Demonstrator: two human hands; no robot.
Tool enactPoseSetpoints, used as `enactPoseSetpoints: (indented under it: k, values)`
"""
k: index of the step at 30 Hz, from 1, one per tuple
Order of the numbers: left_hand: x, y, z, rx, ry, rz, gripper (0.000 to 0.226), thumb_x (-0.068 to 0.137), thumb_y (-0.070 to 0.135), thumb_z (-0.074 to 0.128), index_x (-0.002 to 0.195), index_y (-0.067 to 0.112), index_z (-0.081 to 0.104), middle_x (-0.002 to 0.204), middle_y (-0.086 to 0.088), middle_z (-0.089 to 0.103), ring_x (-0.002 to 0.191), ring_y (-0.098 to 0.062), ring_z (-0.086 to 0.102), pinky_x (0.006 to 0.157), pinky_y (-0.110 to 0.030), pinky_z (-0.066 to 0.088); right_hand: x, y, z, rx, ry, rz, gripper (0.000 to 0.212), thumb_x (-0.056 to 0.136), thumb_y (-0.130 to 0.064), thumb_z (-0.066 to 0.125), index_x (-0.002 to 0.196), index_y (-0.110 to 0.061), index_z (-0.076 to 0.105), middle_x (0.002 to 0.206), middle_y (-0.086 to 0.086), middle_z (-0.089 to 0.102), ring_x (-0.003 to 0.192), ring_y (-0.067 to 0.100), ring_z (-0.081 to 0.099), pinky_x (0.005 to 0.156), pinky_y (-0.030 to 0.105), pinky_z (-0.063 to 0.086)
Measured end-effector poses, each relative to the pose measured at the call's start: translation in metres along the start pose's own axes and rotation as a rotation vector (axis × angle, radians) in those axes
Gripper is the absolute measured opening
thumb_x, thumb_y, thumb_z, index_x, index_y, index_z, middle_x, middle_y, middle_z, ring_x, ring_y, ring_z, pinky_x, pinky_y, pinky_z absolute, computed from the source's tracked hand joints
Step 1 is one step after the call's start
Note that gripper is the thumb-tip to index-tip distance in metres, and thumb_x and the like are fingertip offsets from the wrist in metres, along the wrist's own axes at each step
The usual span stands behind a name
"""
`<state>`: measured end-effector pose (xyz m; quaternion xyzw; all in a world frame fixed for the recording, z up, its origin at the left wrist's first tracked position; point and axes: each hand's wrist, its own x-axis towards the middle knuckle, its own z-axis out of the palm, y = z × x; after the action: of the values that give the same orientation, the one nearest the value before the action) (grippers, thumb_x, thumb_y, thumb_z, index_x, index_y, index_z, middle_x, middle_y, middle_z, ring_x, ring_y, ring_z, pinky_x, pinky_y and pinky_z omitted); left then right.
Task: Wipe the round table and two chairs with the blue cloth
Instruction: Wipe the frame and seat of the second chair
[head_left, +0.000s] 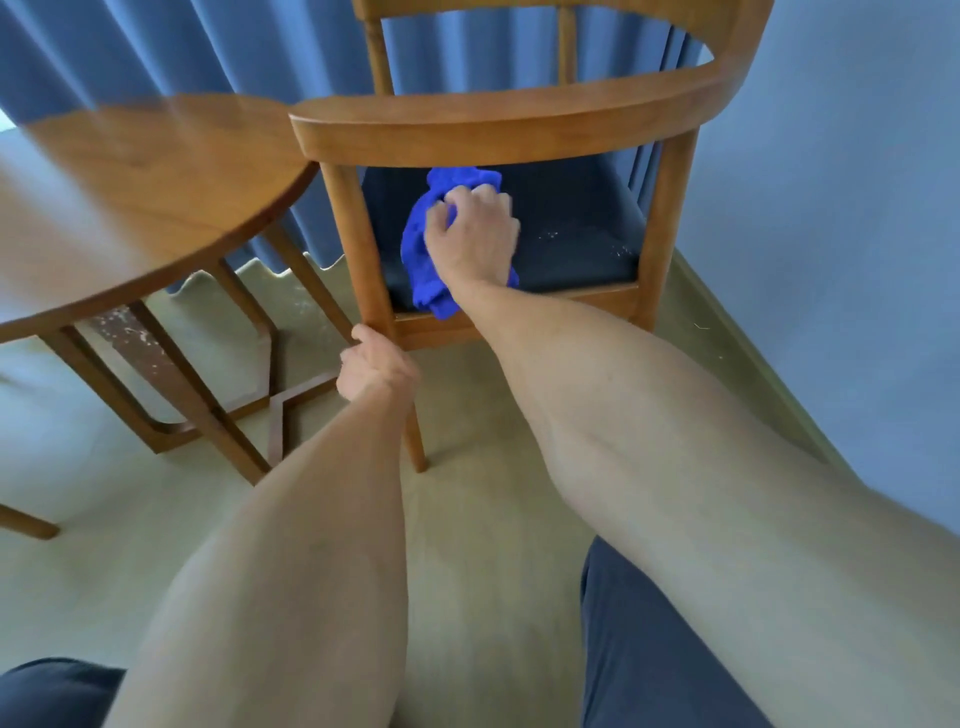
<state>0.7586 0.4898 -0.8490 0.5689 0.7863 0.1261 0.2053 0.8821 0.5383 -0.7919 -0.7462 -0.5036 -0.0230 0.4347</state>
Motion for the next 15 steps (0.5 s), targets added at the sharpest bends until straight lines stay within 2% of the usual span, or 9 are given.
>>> enactPoseSetpoints:
  k: [1, 2, 3, 4, 6, 9, 11, 13, 15]
  values:
    - [0.004, 0.001, -0.004, -0.007, 0.014, 0.002, 0.057, 0.093, 0.024, 0.059, 0.141, 0.009, 0.032, 0.131, -0.018, 0.054, 0.115, -0.038, 0.058, 0.089, -0.046, 0.048, 0.003, 0.004, 0.002, -0.105, -0.003, 0.03, 0.032, 0.091, -0.036, 0.05, 0.117, -0.021, 0.061, 0.126, 0.005, 0.055, 0.117, 0.026, 0.048, 0.096, 0.041, 0.041]
    - [0.009, 0.002, -0.006, -0.021, 0.027, 0.002, 0.062, 0.092, 0.025, 0.06, 0.143, 0.01, 0.029, 0.131, -0.018, 0.054, 0.115, -0.038, 0.058, 0.089, -0.047, 0.048, 0.005, 0.009, 0.006, -0.203, -0.06, 0.083, 0.048, 0.09, -0.04, 0.051, 0.135, -0.024, 0.048, 0.144, 0.011, 0.042, 0.131, 0.03, 0.037, 0.106, 0.044, 0.032]
    - [0.013, 0.003, -0.009, -0.039, 0.033, 0.003, 0.066, 0.091, 0.026, 0.061, 0.145, 0.01, 0.027, 0.131, -0.018, 0.054, 0.114, -0.038, 0.059, 0.09, -0.047, 0.048, 0.008, 0.011, 0.009, -0.247, -0.135, 0.149, 0.061, 0.089, -0.047, 0.052, 0.144, -0.027, 0.037, 0.152, 0.016, 0.03, 0.138, 0.034, 0.028, 0.112, 0.047, 0.025]
    - [0.016, 0.002, -0.011, -0.053, 0.026, 0.007, 0.068, 0.091, 0.026, 0.062, 0.146, 0.011, 0.026, 0.13, -0.018, 0.054, 0.113, -0.038, 0.059, 0.09, -0.047, 0.048, 0.009, 0.011, 0.013, -0.253, -0.212, 0.199, 0.066, 0.088, -0.054, 0.05, 0.146, -0.03, 0.033, 0.153, 0.017, 0.028, 0.14, 0.036, 0.025, 0.114, 0.048, 0.021]
    - [0.02, 0.002, -0.011, -0.066, -0.008, 0.03, 0.069, 0.09, 0.024, 0.062, 0.147, 0.013, 0.024, 0.129, -0.018, 0.055, 0.112, -0.038, 0.059, 0.091, -0.048, 0.049, 0.006, 0.01, 0.023, -0.236, -0.302, 0.205, 0.058, 0.088, -0.059, 0.045, 0.138, -0.03, 0.043, 0.146, 0.015, 0.039, 0.139, 0.035, 0.028, 0.114, 0.049, 0.018]
    - [0.024, -0.003, -0.009, -0.071, -0.018, 0.066, 0.068, 0.09, 0.022, 0.059, 0.147, 0.018, 0.022, 0.126, -0.017, 0.056, 0.109, -0.039, 0.06, 0.091, -0.048, 0.05, -0.001, 0.009, 0.034, -0.258, -0.204, 0.004, 0.04, 0.091, -0.047, 0.044, 0.113, -0.019, 0.061, 0.146, 0.012, 0.042, 0.145, 0.03, 0.023, 0.117, 0.049, 0.016]
    - [0.027, -0.008, -0.008, -0.059, -0.005, 0.097, 0.074, 0.088, 0.024, 0.061, 0.149, 0.02, 0.018, 0.123, -0.017, 0.057, 0.105, -0.039, 0.062, 0.09, -0.049, 0.052, -0.002, 0.008, 0.036, -0.281, -0.168, -0.128, 0.036, 0.09, -0.042, 0.044, 0.101, -0.013, 0.063, 0.139, 0.008, 0.048, 0.139, 0.027, 0.033, 0.113, 0.043, 0.025]
    - [0.029, -0.014, -0.008, -0.062, 0.001, 0.119, 0.082, 0.085, 0.032, 0.066, 0.149, 0.022, 0.016, 0.122, -0.015, 0.057, 0.101, -0.038, 0.063, 0.089, -0.05, 0.053, -0.001, 0.002, 0.035, -0.311, -0.163, -0.184, 0.044, 0.087, -0.048, 0.044, 0.098, -0.011, 0.066, 0.124, 0.004, 0.056, 0.125, 0.025, 0.045, 0.106, 0.039, 0.031]
    - [0.032, -0.015, -0.007, -0.091, -0.006, 0.136, 0.088, 0.082, 0.042, 0.071, 0.148, 0.023, 0.017, 0.123, -0.014, 0.057, 0.102, -0.037, 0.063, 0.089, -0.05, 0.053, -0.001, -0.003, 0.036, -0.374, -0.11, -0.244, 0.053, 0.084, -0.057, 0.046, 0.107, -0.013, 0.064, 0.135, 0.007, 0.052, 0.133, 0.027, 0.039, 0.112, 0.045, 0.025]
